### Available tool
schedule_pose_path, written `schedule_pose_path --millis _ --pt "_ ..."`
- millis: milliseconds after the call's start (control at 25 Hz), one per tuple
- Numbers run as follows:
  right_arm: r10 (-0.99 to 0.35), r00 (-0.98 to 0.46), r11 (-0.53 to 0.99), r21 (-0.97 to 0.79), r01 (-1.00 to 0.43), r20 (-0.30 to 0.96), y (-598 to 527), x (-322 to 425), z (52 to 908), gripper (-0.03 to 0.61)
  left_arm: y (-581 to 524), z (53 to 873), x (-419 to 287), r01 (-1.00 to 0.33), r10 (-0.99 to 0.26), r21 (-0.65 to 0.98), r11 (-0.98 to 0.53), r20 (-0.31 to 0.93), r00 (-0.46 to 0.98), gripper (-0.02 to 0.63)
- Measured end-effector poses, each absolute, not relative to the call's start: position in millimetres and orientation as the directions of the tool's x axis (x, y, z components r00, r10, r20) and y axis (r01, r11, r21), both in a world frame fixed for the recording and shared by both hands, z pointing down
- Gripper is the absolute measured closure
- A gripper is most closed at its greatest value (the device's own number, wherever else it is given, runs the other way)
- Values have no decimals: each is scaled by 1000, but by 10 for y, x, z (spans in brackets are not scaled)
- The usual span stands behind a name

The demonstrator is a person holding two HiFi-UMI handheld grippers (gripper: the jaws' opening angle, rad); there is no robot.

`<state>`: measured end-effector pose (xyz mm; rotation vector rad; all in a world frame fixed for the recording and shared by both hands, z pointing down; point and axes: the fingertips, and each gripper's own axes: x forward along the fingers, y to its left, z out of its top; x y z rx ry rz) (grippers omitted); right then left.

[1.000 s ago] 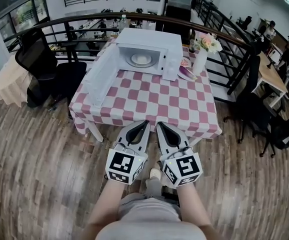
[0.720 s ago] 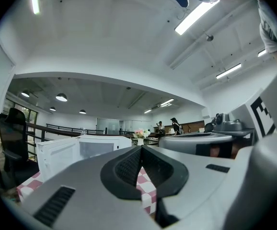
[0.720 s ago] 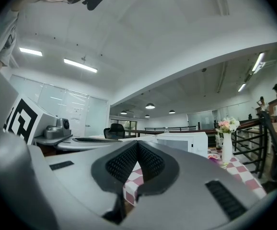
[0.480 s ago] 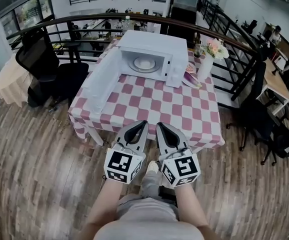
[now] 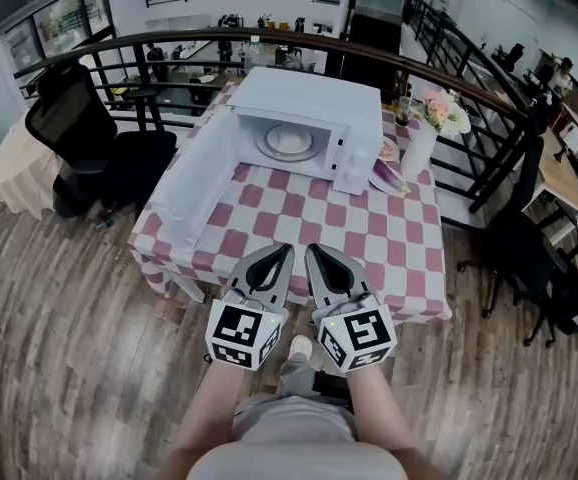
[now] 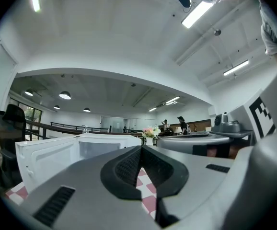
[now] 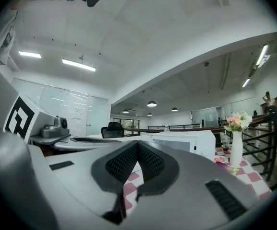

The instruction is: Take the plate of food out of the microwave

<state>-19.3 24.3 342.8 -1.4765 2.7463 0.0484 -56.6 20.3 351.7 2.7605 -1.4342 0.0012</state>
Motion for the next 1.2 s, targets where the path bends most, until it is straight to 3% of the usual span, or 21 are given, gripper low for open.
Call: schedule_pose_path --millis 1200 --pt "-756 -651 652 -5 -758 62 -1581 98 3821 555 -1864 3971 -383 -894 -897 216 -393 125 424 612"
